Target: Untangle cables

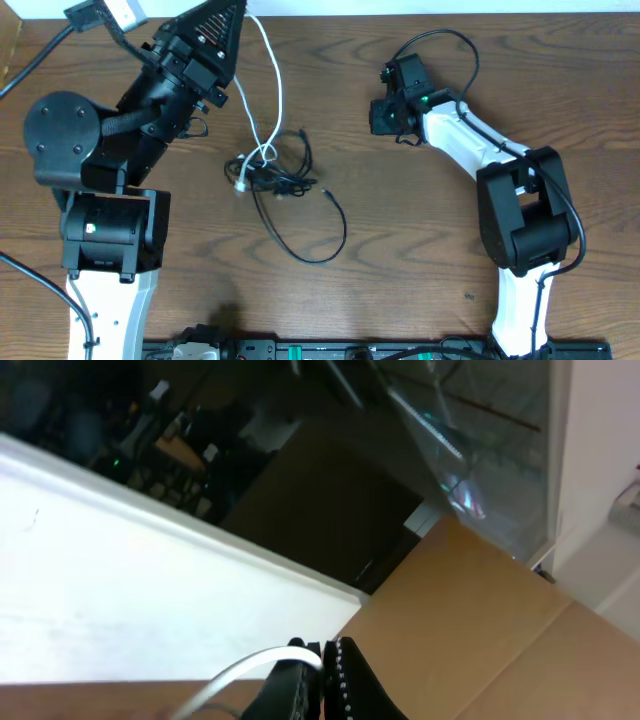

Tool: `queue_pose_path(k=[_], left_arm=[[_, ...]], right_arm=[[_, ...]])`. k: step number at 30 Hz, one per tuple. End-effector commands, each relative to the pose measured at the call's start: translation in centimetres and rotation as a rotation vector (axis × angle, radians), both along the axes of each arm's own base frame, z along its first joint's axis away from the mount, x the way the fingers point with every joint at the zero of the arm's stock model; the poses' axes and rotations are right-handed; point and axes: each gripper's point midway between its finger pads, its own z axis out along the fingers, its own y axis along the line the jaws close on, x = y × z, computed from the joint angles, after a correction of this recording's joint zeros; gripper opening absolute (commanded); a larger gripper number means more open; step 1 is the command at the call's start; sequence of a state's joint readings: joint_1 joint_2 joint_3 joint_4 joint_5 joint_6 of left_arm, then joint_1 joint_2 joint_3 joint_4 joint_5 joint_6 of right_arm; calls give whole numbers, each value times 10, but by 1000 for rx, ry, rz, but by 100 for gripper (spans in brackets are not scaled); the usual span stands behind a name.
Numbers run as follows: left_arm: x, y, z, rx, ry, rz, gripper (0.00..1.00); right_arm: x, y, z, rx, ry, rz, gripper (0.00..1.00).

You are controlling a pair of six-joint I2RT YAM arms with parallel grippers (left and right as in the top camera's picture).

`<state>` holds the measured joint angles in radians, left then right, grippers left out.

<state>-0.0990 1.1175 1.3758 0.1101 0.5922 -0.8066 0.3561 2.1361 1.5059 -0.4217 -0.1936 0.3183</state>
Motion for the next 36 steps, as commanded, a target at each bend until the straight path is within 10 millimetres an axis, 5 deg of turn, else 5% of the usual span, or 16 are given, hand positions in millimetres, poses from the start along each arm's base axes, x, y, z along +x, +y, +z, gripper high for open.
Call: queue_pose_path(k=[1, 6, 9, 21, 36], left_arm=[[3, 2, 6, 13, -22, 15, 8], [4, 2, 9, 11, -37, 15, 7], [2, 2, 12, 10, -51, 15, 7], [1, -1, 10, 17, -46, -6, 8], [-2, -1, 17, 14, -75, -5, 8]], right_arm=[[-19, 44, 48, 196, -68, 302, 32], [-43, 71, 111, 345, -178, 510, 51], [-50, 79, 124, 365, -196, 538, 57], [-101, 130, 128, 393, -234, 805, 70], [-139, 156, 98, 370, -163, 940, 77]])
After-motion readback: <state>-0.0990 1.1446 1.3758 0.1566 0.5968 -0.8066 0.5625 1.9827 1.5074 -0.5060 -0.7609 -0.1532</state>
